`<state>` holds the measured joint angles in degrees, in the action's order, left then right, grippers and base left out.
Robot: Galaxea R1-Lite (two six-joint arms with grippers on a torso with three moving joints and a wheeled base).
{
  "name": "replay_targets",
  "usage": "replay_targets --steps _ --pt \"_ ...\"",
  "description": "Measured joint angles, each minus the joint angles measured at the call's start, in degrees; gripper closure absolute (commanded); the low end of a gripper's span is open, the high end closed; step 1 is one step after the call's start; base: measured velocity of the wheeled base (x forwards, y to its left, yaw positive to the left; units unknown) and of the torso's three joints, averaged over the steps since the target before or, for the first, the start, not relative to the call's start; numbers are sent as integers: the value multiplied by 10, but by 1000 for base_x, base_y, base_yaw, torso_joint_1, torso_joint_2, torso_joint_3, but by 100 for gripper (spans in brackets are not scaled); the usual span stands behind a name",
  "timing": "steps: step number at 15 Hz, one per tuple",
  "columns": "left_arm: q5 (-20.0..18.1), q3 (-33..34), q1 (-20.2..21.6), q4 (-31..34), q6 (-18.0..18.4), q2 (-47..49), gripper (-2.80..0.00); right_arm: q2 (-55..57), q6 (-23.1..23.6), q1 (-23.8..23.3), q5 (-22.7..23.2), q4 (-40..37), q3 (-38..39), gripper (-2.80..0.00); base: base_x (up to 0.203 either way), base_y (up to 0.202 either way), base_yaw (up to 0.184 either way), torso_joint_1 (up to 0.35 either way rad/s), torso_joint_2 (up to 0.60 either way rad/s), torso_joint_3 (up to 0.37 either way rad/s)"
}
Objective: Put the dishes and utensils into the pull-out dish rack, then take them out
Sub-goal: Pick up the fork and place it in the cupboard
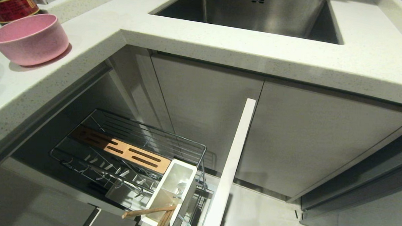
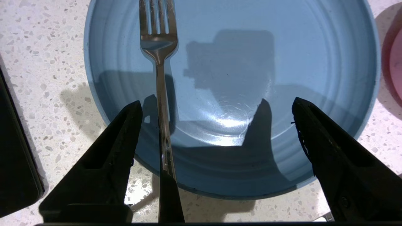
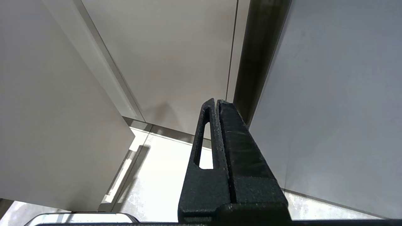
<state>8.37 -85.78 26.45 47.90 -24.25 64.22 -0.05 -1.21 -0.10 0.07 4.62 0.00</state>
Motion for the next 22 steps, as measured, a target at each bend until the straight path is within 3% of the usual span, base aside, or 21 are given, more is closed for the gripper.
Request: replay_targets --steps 7,22 --pt "-35 1 1 -18 0 10 -280 0 0 0 0 0 0 0 0 0 0 0 0 0" --pt "-33 -5 7 -20 12 44 -280 0 0 0 0 0 0 0 0 0 0 0 0 0"
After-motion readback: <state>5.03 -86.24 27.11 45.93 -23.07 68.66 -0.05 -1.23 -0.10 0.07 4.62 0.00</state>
